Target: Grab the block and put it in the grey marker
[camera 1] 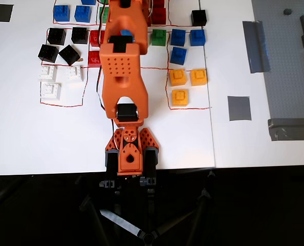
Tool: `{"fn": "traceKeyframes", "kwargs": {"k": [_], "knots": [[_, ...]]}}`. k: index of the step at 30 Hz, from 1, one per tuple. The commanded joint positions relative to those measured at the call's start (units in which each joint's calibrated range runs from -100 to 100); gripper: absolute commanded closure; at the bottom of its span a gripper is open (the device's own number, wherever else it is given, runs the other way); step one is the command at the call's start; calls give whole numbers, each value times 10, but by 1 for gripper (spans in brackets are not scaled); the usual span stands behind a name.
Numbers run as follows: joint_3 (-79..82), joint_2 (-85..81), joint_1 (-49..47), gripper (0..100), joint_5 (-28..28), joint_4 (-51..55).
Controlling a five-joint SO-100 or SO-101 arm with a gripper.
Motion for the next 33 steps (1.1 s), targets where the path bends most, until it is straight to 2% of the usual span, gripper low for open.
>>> {"fn": "traceKeyframes", "kwargs": {"k": [1,8,12,14,33], "knots": [[-15,-47,29,76,12,-19],[4,-42,41,81,23,-43],[6,-38,46,91,26,-50],[7,-35,46,100,25,-50],[-138,-156,10,100,2,136]]}}
